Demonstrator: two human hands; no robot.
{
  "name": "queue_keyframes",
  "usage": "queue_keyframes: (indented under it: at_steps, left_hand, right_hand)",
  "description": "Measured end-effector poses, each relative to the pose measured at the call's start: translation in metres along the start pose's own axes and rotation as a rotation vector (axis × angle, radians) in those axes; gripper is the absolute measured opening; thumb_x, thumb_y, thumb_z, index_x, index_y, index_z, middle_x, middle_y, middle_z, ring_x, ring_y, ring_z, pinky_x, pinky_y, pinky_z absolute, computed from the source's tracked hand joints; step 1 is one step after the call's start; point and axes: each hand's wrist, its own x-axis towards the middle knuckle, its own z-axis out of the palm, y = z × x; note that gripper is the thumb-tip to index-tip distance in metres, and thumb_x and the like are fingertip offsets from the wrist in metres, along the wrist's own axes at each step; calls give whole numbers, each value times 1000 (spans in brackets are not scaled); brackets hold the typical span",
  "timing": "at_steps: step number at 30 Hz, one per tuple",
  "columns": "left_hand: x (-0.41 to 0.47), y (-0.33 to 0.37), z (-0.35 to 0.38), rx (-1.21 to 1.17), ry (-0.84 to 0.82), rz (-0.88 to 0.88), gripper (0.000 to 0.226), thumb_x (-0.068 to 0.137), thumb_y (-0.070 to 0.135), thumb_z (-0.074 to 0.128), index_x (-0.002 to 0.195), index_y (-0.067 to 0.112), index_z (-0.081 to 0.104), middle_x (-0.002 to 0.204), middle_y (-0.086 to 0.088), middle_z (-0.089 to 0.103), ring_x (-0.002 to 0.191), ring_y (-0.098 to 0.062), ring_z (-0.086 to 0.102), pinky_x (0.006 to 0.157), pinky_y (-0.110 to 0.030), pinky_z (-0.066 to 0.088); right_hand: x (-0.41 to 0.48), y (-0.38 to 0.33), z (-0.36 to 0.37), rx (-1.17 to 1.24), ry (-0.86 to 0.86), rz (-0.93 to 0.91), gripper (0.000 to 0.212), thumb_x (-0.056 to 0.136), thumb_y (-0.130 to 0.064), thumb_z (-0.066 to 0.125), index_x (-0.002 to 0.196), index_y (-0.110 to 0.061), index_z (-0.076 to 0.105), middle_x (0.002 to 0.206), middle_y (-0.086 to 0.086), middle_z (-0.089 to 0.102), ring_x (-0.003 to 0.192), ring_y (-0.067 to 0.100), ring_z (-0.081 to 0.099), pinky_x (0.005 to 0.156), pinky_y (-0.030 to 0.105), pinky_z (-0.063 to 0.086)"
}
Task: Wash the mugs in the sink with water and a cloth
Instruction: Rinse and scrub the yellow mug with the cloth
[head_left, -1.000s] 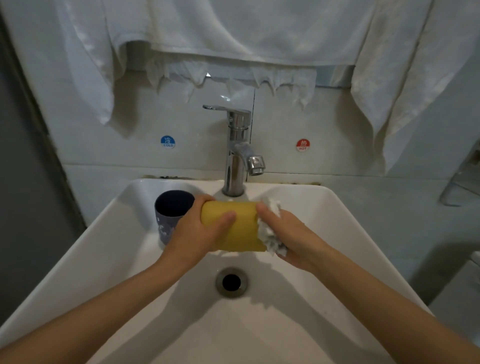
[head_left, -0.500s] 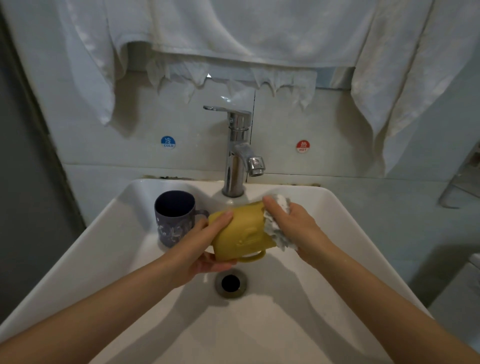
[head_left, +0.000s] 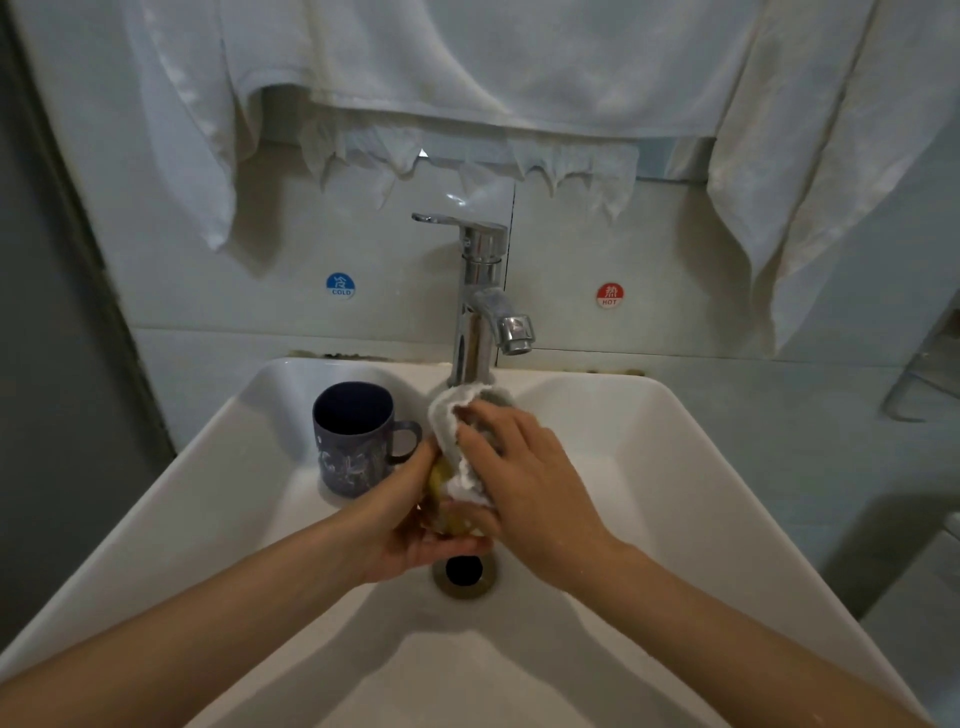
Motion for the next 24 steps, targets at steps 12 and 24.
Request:
queue_keyframes:
  at_steps: [12,24]
  left_hand:
    - [1,3,-1,-169,-75,-33,60,84,54,51,116,4,59,100,-21,68,66,-30,69,47,-33,56]
    - [5,13,-2,554,263,503,43,86,38,57,118,28,30,109,3,44,94,-20,55,68,-38,59]
  right_hand:
    - [-5,6,2,-47,-56,-203,58,86,-56,41,136,-27,33,142,4,30,132,26,29,106,38,33]
    - [10,37,-29,1111,-247,866,31,89,-52,40,105,-26,47,88,-10,57,85,10,59,78,21,47]
